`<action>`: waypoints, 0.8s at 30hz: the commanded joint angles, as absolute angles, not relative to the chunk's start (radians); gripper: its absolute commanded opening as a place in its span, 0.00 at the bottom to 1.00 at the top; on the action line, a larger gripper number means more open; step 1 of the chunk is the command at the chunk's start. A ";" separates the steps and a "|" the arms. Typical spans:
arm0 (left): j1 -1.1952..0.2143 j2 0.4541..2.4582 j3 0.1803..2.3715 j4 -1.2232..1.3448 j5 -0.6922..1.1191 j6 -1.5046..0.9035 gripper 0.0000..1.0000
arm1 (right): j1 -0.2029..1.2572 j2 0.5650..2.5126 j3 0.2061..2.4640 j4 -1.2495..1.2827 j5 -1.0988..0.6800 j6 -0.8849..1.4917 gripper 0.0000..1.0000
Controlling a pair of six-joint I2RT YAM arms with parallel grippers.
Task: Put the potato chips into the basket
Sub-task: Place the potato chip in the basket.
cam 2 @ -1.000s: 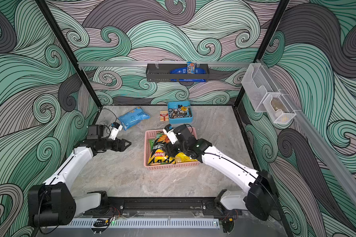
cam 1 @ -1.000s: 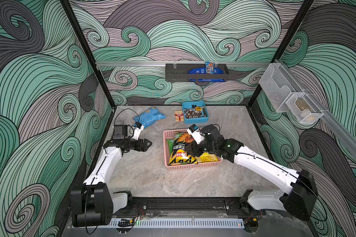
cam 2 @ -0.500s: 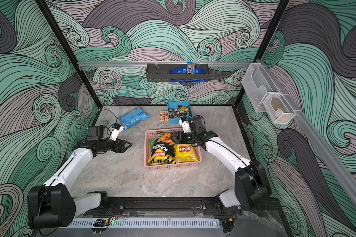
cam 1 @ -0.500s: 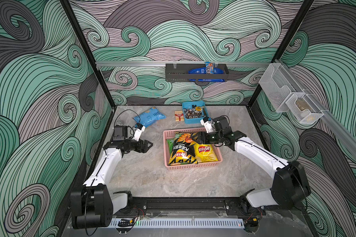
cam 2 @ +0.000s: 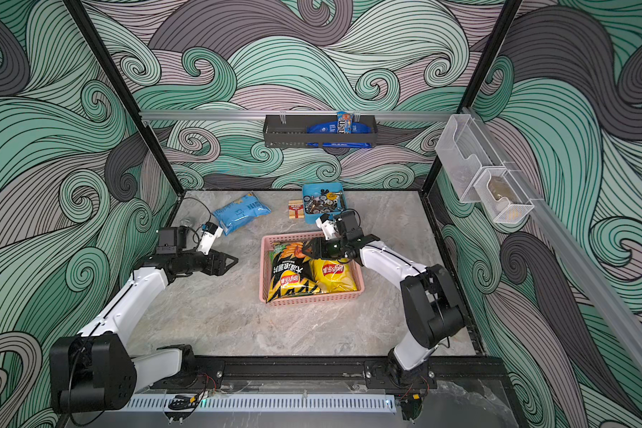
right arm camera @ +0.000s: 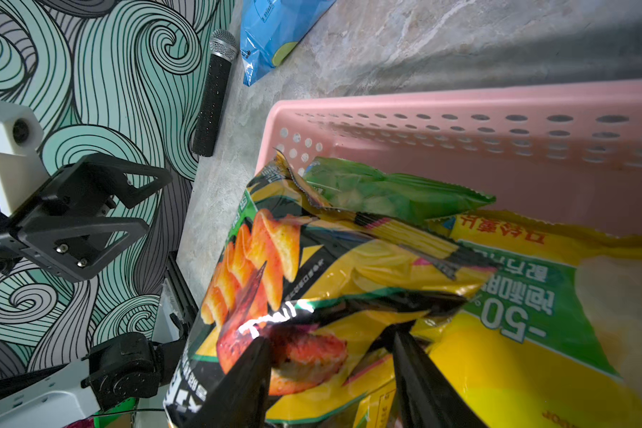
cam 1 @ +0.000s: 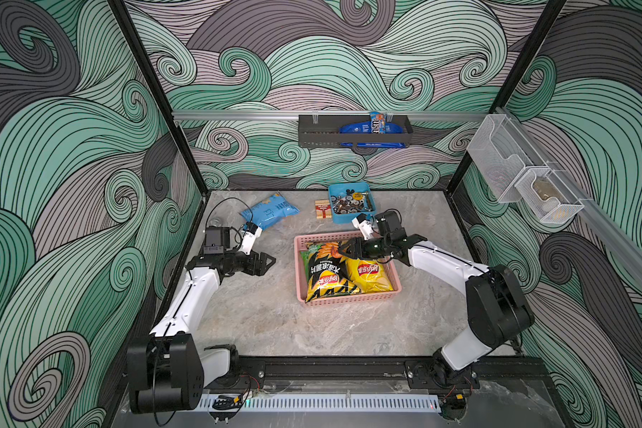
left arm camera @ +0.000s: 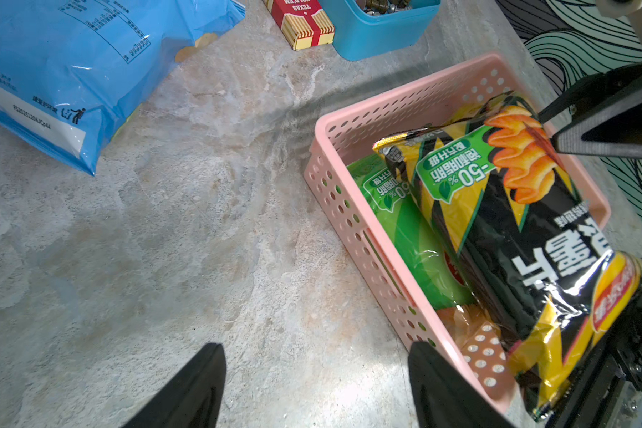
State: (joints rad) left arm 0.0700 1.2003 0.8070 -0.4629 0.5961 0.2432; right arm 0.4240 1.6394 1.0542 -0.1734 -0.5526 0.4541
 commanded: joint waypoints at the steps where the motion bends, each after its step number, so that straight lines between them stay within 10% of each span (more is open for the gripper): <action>1: 0.076 1.194 0.801 -0.453 0.615 0.255 0.80 | 0.442 1.655 1.094 -0.116 -0.601 0.473 0.56; 17: 0.075 1.197 0.803 -0.452 0.613 0.253 0.80 | 0.434 1.550 1.065 -0.109 -0.534 0.513 0.75; 24: 0.076 1.198 0.802 -0.451 0.614 0.252 0.80 | 0.462 1.383 0.999 -0.212 -0.481 0.448 0.66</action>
State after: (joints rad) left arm 0.0700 1.2007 0.8070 -0.4553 0.5961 0.2432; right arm 0.4446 1.4265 1.0103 -0.1631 -0.5144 0.4831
